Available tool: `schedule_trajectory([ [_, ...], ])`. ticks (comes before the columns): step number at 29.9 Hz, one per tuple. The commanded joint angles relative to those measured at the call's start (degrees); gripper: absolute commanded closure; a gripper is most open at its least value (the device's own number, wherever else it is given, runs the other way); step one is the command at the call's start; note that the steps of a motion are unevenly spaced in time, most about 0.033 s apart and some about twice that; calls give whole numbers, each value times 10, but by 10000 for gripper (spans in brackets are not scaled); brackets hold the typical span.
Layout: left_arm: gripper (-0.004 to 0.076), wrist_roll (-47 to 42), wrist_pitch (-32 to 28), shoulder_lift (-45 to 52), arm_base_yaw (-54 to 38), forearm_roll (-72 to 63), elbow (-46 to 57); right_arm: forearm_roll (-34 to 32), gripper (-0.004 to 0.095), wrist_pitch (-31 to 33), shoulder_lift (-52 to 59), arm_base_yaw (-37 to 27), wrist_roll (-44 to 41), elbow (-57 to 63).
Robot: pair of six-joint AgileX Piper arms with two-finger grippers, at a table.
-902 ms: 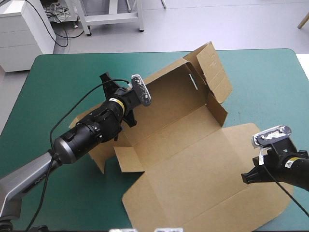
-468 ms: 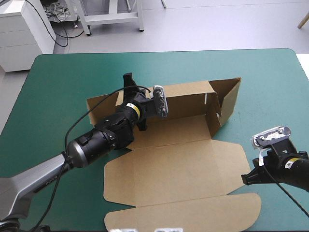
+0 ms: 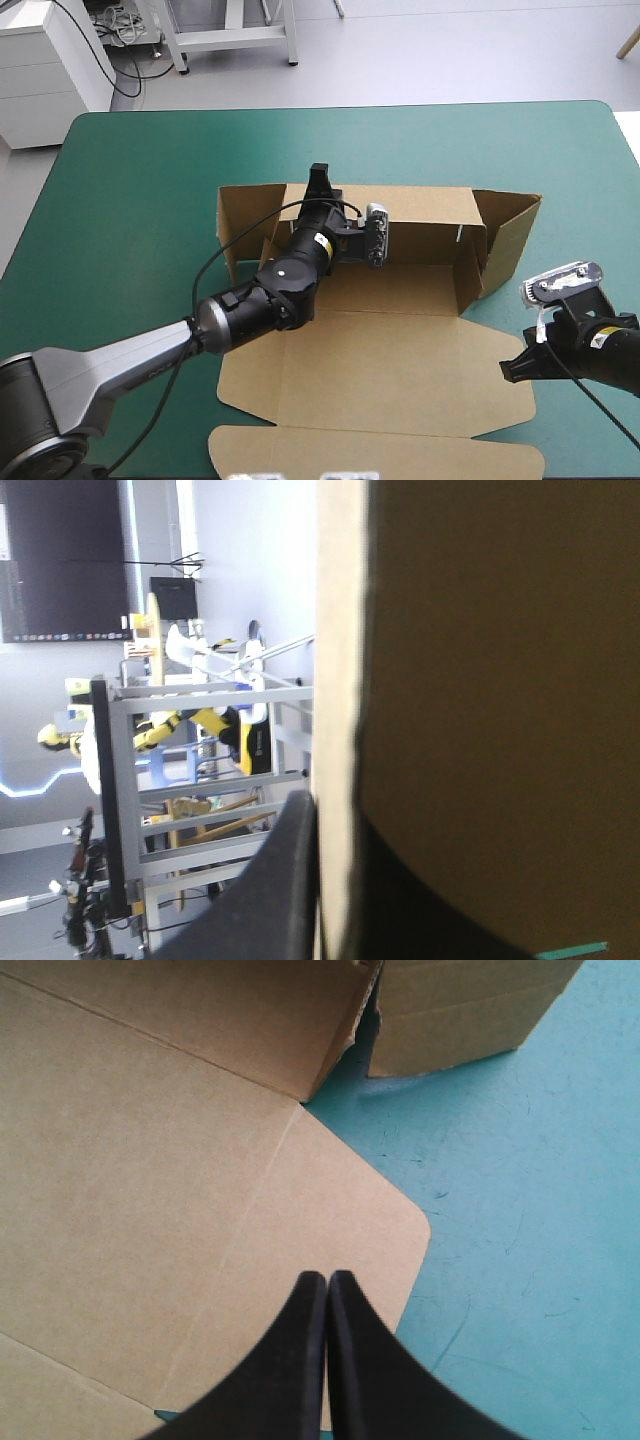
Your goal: Fold the box
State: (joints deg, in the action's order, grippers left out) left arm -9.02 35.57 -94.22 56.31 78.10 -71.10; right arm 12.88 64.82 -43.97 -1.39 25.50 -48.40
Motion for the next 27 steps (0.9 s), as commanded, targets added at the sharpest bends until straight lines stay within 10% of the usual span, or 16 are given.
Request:
schedule_trajectory([
  [1, 732, -115, 56, -1, 31, 135, -6, 4, 929, -20, 2, 0, 1, -14],
  [20, 732, -205, 88, -12, 66, 198, 43, 4, 904, -15, 2, 0, -22, -14],
  [27, 732, -205, 86, -12, 66, 198, 43, 7, 467, -14, 2, 0, -82, -14],
])
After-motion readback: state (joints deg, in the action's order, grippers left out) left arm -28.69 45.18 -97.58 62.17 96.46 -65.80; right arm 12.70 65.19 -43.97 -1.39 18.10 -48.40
